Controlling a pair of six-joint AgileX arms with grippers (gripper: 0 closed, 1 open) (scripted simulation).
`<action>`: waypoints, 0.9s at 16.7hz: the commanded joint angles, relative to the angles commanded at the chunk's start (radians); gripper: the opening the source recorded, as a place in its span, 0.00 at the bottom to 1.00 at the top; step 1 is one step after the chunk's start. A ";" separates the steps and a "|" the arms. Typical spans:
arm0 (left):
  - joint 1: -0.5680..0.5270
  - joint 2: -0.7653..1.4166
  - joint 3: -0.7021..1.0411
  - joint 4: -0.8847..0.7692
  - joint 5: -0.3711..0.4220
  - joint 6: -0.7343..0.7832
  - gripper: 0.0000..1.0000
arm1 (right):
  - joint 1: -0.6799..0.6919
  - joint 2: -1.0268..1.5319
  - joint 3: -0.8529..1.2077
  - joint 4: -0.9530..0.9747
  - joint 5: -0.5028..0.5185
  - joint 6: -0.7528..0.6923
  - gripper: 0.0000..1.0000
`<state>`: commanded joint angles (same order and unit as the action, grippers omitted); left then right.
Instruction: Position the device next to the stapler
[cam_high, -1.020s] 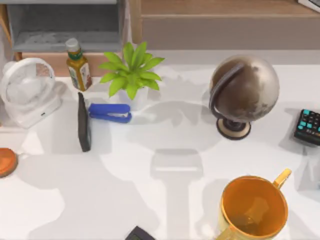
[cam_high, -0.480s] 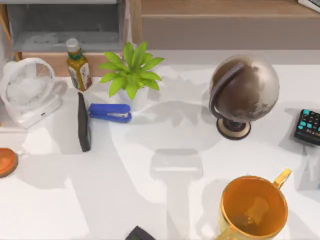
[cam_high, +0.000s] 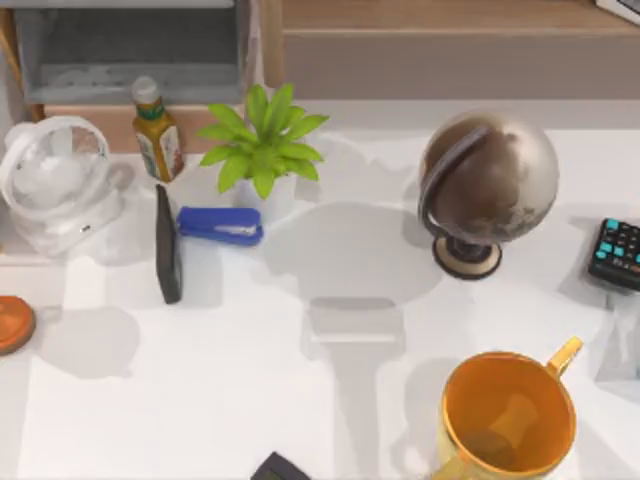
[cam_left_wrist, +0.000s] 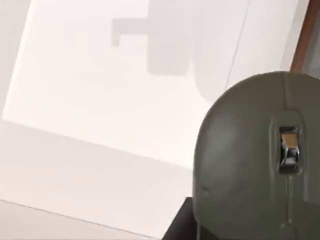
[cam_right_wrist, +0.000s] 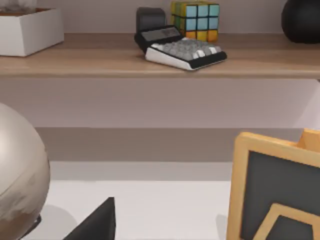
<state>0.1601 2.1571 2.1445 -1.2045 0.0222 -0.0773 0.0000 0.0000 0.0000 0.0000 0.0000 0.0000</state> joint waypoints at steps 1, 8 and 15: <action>-0.039 -0.042 -0.041 0.012 -0.002 -0.030 0.00 | 0.000 0.000 0.000 0.000 0.000 0.000 1.00; -0.357 -0.275 -0.381 0.118 -0.026 -0.253 0.00 | 0.000 0.000 0.000 0.000 0.000 0.000 1.00; -0.676 -0.359 -0.732 0.248 -0.061 -0.471 0.00 | 0.000 0.000 0.000 0.000 0.000 0.000 1.00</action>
<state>-0.5161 1.7980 1.4127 -0.9562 -0.0387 -0.5481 0.0000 0.0000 0.0000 0.0000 0.0000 0.0000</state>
